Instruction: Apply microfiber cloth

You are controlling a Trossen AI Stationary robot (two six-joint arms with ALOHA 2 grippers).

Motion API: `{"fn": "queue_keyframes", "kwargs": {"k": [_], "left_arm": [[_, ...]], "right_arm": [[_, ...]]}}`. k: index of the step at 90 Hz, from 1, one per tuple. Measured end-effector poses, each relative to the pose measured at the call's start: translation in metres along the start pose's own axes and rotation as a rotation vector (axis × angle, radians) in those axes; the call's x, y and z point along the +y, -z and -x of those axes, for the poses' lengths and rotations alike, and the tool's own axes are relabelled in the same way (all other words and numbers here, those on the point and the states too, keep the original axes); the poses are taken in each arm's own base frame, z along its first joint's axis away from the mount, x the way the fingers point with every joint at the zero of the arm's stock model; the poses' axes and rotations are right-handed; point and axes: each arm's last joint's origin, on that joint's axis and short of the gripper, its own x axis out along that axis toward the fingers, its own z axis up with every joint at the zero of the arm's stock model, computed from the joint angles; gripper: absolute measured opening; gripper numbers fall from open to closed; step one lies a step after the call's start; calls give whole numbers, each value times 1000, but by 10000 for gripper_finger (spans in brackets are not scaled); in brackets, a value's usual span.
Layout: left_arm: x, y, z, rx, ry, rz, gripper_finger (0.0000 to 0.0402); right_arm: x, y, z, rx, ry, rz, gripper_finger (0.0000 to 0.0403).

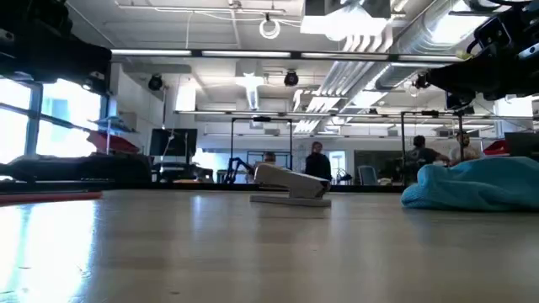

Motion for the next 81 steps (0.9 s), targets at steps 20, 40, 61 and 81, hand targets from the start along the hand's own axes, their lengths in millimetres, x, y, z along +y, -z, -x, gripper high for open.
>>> {"fn": "queue_keyframes", "kwargs": {"k": [20, 40, 61, 81], "left_arm": [[0, 0, 0, 0, 0, 0, 0], [0, 0, 0, 0, 0, 3, 0], [1, -10, 1, -109, -28, 160, 0], [1, -18, 2, -187, 13, 228, 0]], "right_arm": [[0, 0, 0, 0, 0, 0, 16], [0, 0, 0, 0, 0, 0, 16], [0, 0, 0, 0, 0, 0, 16], [0, 0, 0, 0, 0, 0, 16]]}}
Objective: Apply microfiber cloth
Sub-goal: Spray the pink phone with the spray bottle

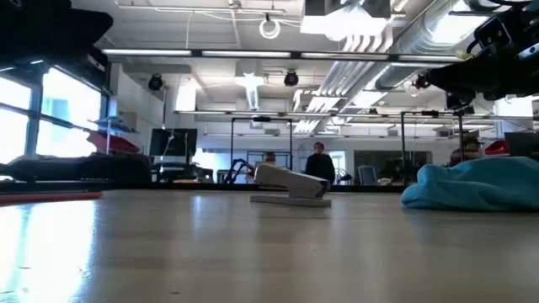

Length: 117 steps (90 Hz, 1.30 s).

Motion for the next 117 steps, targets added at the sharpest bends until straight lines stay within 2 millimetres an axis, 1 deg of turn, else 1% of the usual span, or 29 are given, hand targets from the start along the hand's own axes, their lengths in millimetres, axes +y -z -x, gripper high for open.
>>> {"fn": "queue_keyframes", "kwargs": {"k": [8, 15, 29, 40, 51, 55, 66, 73, 82, 96, 108, 117], "left_arm": [[0, -2, 0, -21, -21, -22, 2], [2, -2, 0, -27, -67, -9, 12], [4, -3, 0, -38, -136, 4, 65], [3, -10, -2, -44, -144, 34, 109], [0, -20, -8, -9, -127, 49, 129], [-1, -24, -12, 19, -131, 44, 131], [-3, -30, -25, 134, -176, 11, 137], [-4, -35, -34, 198, -195, 22, 146], [-5, -42, -49, 272, -224, 36, 170], [-5, -57, -78, 350, -269, 52, 221], [-4, -69, -101, 381, -286, -27, 253], [-3, -75, -110, 423, -290, -87, 262]], "right_arm": [[0, 0, 0, 0, 0, 0, 16], [0, 0, 0, 0, 0, 0, 16], [0, 0, 0, 0, 0, 0, 16], [0, 0, 0, 0, 0, 0, 16], [0, 0, 0, 0, 0, 0, 16], [0, 0, 0, 0, 0, 5, 16], [0, 0, 0, 0, 1, 142, 16], [-1, 0, 0, -1, 28, 193, 16], [-1, 0, 0, 0, 35, 268, 16], [-1, 0, 0, 1, 36, 374, 16], [-1, -1, 0, 1, 36, 434, 16], [-1, 0, 0, 2, 36, 445, 16]]}}
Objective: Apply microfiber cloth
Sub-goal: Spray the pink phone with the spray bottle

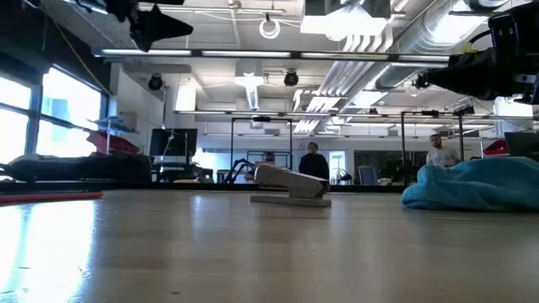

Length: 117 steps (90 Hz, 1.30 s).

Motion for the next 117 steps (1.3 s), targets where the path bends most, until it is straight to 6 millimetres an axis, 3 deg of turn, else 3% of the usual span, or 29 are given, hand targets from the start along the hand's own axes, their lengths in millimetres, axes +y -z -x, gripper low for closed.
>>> {"fn": "queue_keyframes", "kwargs": {"k": [11, 21, 54, 74, 94, 117], "left_arm": [[5, -12, -5, 36, -95, 83, 261], [15, -15, -5, 234, -214, 229, 260], [34, 28, -6, 755, -617, 476, 261], [52, 57, -12, 1016, -863, 596, 262], [56, 77, -27, 1195, -915, 594, 262], [46, 102, -51, 1326, -902, 488, 262]], "right_arm": [[0, 0, 0, -4, 3, 0, 16], [-2, -4, 0, -45, 23, -4, 16], [-8, -29, 5, -372, -48, -21, 16], [-10, -37, 9, -466, -146, -304, 16], [-11, -35, 8, -411, -173, -724, 16], [-10, -34, 7, -391, -185, -745, 16]]}}
